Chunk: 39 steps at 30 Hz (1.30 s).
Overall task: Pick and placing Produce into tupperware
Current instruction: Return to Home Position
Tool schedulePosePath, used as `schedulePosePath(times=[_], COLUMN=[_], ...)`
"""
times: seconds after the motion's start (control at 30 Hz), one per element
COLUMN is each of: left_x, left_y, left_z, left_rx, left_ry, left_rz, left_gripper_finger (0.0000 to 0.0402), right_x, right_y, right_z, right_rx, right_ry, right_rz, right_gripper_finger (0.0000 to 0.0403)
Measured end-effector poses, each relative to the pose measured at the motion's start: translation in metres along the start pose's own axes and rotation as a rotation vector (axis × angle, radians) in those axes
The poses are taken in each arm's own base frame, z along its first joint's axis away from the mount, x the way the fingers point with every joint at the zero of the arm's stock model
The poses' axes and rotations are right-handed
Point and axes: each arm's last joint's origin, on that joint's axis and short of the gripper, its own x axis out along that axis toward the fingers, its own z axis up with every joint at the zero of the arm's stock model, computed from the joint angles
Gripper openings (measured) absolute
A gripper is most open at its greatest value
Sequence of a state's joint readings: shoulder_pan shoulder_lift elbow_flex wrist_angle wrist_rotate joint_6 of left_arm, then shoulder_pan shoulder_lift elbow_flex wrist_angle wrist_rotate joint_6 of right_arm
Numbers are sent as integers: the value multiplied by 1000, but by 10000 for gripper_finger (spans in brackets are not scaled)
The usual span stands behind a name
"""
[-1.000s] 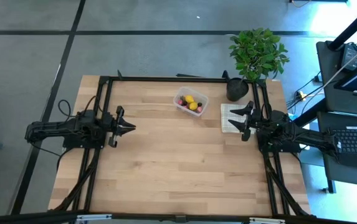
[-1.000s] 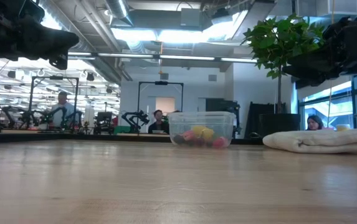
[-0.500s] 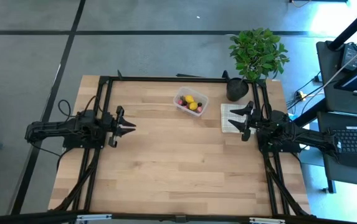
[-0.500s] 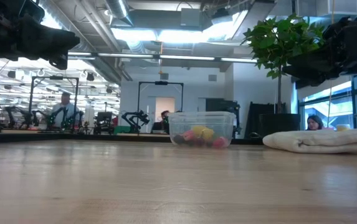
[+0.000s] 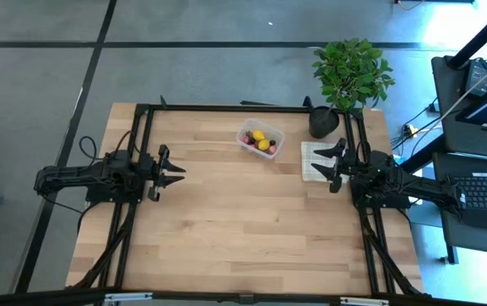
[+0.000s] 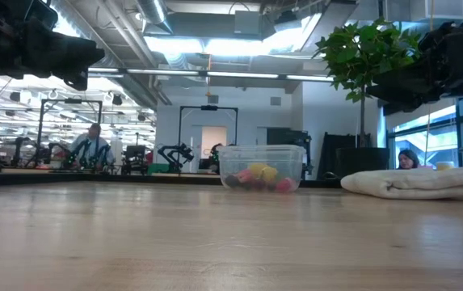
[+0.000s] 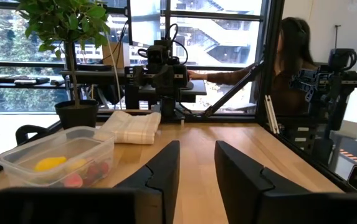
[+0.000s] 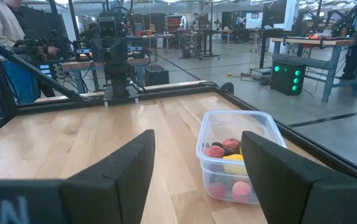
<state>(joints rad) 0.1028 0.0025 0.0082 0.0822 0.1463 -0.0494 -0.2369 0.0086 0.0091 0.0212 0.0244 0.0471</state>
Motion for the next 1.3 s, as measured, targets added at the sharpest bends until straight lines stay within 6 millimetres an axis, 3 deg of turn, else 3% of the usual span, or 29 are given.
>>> schedulePosePath(times=[0.9,1.3], left_x=[0,0], left_y=[0,0], left_z=[0,0], left_rx=[0,0], left_ry=[0,0], left_rz=[0,0], left_gripper_finger=[128,111], right_x=[0,0], right_y=[0,0], right_z=[0,0], right_rx=[0,1], right_ry=[1,1], right_rz=[0,0], right_gripper_finger=[240,240])
